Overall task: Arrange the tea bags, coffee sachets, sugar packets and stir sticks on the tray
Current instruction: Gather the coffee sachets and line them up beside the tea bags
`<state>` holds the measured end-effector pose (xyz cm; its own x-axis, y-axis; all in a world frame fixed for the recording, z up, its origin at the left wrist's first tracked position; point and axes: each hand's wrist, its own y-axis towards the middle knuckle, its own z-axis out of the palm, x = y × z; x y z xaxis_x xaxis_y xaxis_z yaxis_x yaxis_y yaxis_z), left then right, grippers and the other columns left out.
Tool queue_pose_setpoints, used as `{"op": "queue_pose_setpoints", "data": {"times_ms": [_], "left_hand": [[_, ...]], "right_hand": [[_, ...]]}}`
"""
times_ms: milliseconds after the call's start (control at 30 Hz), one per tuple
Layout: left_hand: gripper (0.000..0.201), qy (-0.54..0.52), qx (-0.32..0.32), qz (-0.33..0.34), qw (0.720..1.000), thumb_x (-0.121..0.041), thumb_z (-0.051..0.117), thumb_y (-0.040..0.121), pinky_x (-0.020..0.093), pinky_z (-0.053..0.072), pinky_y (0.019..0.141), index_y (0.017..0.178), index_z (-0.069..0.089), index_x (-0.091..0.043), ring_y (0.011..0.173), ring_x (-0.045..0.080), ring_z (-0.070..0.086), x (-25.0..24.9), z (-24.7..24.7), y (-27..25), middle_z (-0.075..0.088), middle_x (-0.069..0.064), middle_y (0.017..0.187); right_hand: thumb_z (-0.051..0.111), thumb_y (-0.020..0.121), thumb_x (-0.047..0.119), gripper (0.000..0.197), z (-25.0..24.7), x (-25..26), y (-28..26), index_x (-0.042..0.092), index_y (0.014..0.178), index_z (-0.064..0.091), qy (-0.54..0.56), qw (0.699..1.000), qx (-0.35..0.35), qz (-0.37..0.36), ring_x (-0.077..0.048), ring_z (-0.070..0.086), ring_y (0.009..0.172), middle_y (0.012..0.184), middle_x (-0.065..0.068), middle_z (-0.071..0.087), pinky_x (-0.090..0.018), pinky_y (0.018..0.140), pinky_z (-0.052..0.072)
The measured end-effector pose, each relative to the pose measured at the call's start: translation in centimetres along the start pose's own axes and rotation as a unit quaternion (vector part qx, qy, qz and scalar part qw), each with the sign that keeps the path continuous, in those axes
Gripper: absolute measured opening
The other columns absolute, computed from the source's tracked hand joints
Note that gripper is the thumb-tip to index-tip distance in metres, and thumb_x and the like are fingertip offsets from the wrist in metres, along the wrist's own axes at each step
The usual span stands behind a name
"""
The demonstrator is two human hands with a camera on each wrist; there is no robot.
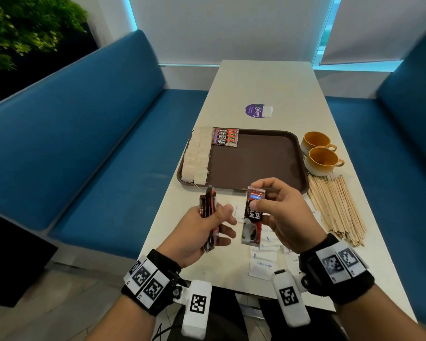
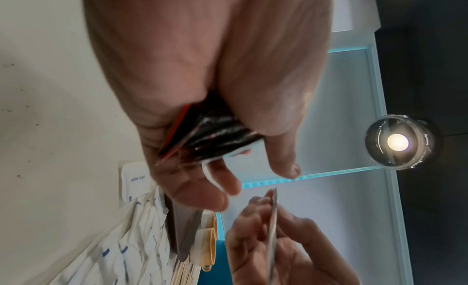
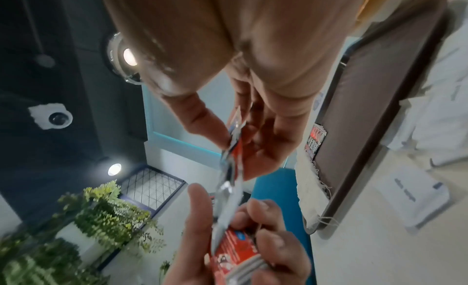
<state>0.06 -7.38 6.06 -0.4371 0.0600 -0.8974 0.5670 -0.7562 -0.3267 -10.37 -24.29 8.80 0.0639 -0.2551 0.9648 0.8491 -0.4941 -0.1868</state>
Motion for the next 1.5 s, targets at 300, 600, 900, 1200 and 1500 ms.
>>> {"op": "queue_pose_setpoints", "data": {"times_ms": [300, 600, 900, 1200, 1500], "left_hand": [[0.026, -0.007, -0.042, 0.018, 0.999, 0.003, 0.072, 0.087, 0.033, 0.052, 0.063, 0.086, 0.051, -0.012, 0.066, 0.023, 0.065, -0.6, -0.6, 0.5, 0.066, 0.009, 0.08], [0.032, -0.164, -0.1, 0.043, 0.98, 0.017, 0.059, 0.089, 0.033, 0.061, 0.068, 0.081, 0.051, -0.014, 0.071, 0.03, 0.071, -0.5, -1.3, 0.9, 0.064, 0.017, 0.076], [0.033, -0.199, -0.093, 0.049, 0.974, 0.019, 0.056, 0.088, 0.036, 0.062, 0.072, 0.08, 0.052, -0.012, 0.075, 0.035, 0.072, -0.5, -1.6, 2.1, 0.067, 0.023, 0.086], [0.028, -0.183, -0.115, 0.046, 0.975, 0.008, 0.067, 0.087, 0.032, 0.06, 0.065, 0.078, 0.053, -0.015, 0.071, 0.029, 0.069, -1.4, -3.6, 5.7, 0.065, 0.013, 0.081], [0.013, -0.243, -0.092, -0.015, 0.966, -0.007, 0.063, 0.086, 0.025, 0.037, 0.054, 0.093, 0.054, -0.014, 0.061, 0.016, 0.044, -1.2, -6.0, 7.9, 0.045, 0.005, 0.075]], "right_hand": [[0.08, 0.08, -0.005, 0.037, 1.0, -0.3, -0.3, 0.01, 0.111, 0.067, -0.131, 0.989, 0.068, -0.01, -0.025, 0.069, 0.075, 0.089, -0.02, 0.076, -0.043, 0.076, 0.059], [0.075, 0.085, -0.008, 0.02, -0.6, -1.2, 0.5, 0.001, 0.095, 0.06, -0.107, 0.992, -0.018, -0.061, -0.041, 0.072, 0.086, 0.087, -0.021, 0.072, -0.056, 0.074, 0.06], [0.073, 0.086, -0.008, 0.009, 0.0, -2.0, 2.2, -0.008, 0.095, 0.072, -0.064, 0.995, -0.03, -0.065, -0.03, 0.069, 0.073, 0.089, -0.032, 0.07, -0.036, 0.07, 0.064], [0.071, 0.086, -0.01, 0.011, -0.4, -2.2, 7.5, -0.005, 0.095, 0.076, -0.072, 0.996, -0.043, -0.036, -0.026, 0.071, 0.071, 0.083, -0.022, 0.076, -0.033, 0.071, 0.063], [0.067, 0.085, -0.019, 0.018, -1.1, -1.3, 19.3, -0.002, 0.09, 0.068, 0.007, 0.995, -0.103, -0.005, -0.023, 0.068, 0.063, 0.08, -0.017, 0.067, -0.031, 0.067, 0.064]]}}
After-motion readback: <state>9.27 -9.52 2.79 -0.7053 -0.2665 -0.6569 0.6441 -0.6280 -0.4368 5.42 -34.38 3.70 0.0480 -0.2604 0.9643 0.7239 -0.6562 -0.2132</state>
